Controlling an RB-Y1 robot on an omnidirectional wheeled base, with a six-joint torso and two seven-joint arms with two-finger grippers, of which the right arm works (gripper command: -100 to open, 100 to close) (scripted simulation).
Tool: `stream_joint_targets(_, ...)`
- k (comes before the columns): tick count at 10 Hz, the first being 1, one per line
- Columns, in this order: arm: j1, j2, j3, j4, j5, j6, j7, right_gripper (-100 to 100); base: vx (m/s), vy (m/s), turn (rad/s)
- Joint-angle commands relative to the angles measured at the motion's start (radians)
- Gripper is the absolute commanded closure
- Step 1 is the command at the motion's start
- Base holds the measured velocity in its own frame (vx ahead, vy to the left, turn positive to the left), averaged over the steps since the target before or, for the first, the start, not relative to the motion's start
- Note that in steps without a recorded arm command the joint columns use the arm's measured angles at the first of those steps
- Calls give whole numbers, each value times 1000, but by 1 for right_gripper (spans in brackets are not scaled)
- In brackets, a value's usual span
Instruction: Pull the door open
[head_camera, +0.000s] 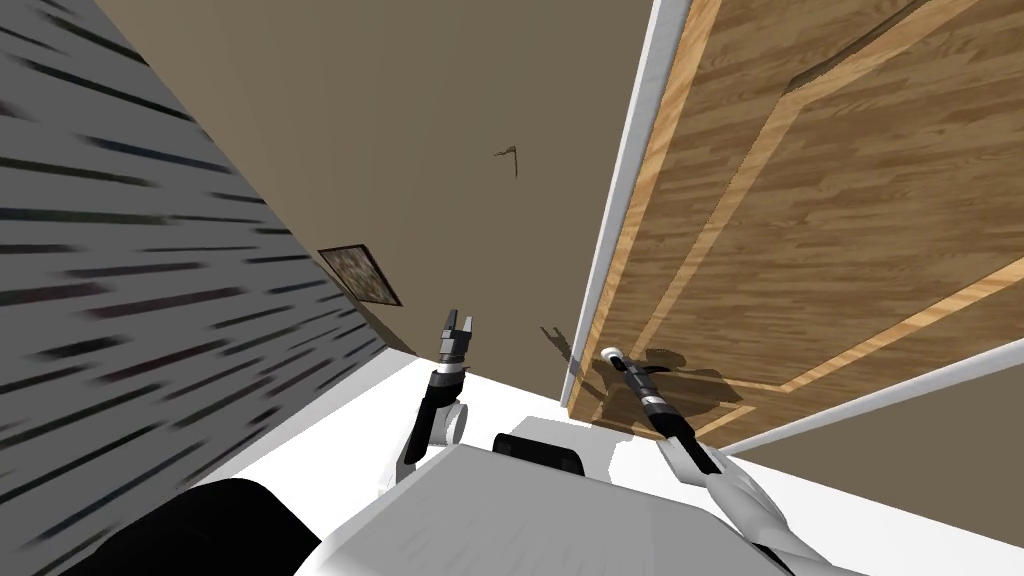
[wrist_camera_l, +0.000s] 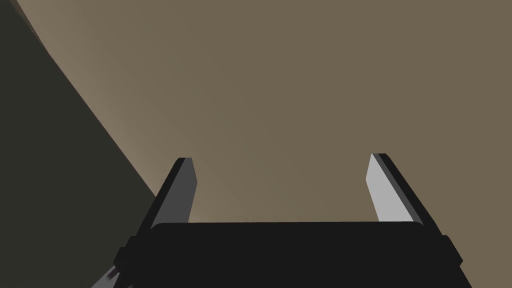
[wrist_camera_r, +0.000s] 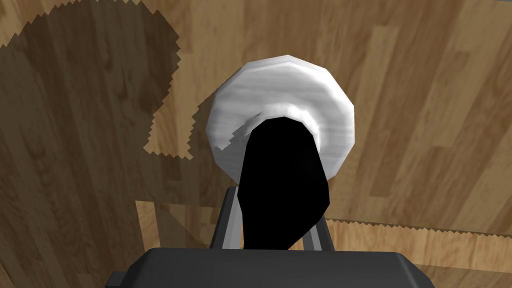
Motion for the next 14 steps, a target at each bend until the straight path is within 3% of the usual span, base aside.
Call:
stream_joint_targets(1,1,-12,20,18,13,-29,-23,100,-213,-81,102)
stream_joint_targets(6,25,-47,71,8,46,-76,-87,100,-198,-83,87)
stream_joint_targets(7,28,-40,66,0,42,-61,-79,100,-85,-33,22)
stream_joint_targets(14,104,-112,120,-2,79,-201,-165,100,-209,-95,135)
